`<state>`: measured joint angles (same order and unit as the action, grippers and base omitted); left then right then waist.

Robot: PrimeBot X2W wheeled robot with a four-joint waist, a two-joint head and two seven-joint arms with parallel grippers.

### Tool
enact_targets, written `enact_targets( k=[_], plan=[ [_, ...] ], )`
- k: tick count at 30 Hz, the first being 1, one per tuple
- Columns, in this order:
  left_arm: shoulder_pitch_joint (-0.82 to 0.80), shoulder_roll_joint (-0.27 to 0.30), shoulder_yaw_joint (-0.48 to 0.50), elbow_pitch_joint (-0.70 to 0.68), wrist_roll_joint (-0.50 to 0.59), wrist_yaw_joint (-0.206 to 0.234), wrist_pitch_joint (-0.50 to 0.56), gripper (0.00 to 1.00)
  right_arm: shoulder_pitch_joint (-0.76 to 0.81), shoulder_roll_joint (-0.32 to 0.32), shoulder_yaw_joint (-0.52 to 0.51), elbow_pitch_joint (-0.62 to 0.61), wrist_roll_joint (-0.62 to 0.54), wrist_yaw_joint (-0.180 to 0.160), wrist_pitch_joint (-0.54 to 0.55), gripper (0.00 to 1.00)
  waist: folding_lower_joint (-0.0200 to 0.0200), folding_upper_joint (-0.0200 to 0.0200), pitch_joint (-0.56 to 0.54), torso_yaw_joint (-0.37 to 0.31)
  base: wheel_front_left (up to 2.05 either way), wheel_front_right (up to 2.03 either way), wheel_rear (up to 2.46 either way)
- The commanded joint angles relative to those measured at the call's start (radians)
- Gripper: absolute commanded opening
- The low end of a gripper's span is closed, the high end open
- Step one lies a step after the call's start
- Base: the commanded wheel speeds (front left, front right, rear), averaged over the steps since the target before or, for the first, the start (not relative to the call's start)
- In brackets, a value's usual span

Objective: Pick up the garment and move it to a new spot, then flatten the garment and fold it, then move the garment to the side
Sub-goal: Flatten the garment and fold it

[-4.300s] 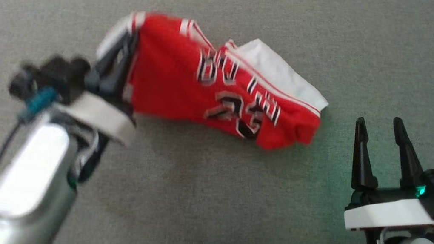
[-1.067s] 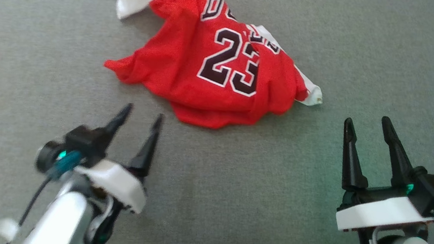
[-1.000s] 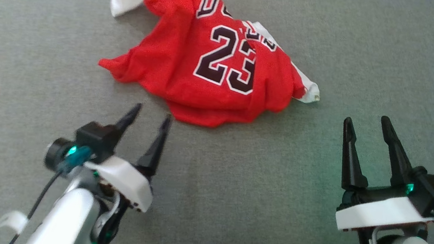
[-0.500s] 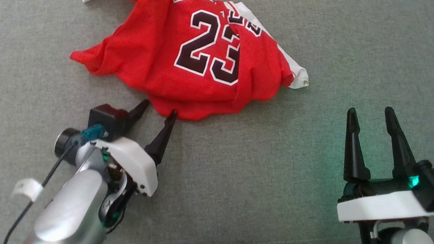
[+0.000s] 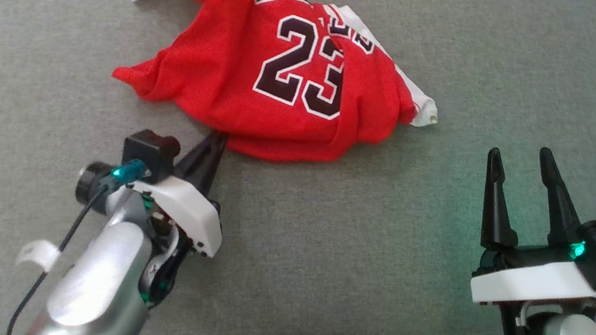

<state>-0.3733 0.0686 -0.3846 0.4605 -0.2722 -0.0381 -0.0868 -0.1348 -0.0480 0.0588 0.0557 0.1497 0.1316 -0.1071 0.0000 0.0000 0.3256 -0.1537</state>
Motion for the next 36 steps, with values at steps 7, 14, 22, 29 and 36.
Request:
enact_targets(
  k=[7,14,22,29,36],
  plan=[
    [0.052,0.064,0.046,-0.264,0.029,0.062,-0.035,0.0,-0.019,-0.002,0.006,-0.025,0.005,-0.001,-0.011,1.0,0.0,0.0,-0.034,0.053,0.0,0.0,0.0],
    [0.171,0.119,0.105,-0.481,0.036,0.142,-0.007,0.0,-0.008,-0.002,-0.013,-0.024,0.004,-0.001,-0.007,1.0,0.0,0.0,-0.06,0.101,0.0,0.0,0.0],
    [0.334,0.158,0.202,-0.551,-0.011,0.225,0.057,0.0,-0.006,-0.002,-0.016,-0.032,0.0,-0.001,0.007,1.0,0.0,0.0,-0.072,0.125,0.0,0.0,0.0],
    [0.376,0.127,0.207,-0.457,-0.071,0.214,0.041,1.0,0.0,-0.002,-0.02,-0.04,-0.006,-0.001,0.015,1.0,0.0,0.0,-0.08,0.123,0.0,0.0,0.0],
    [0.339,0.114,0.215,-0.422,-0.068,0.195,-0.095,1.0,0.009,-0.002,-0.027,-0.057,-0.024,-0.001,0.029,1.0,0.0,0.0,-0.106,0.112,0.0,0.0,0.0]
  ],
)
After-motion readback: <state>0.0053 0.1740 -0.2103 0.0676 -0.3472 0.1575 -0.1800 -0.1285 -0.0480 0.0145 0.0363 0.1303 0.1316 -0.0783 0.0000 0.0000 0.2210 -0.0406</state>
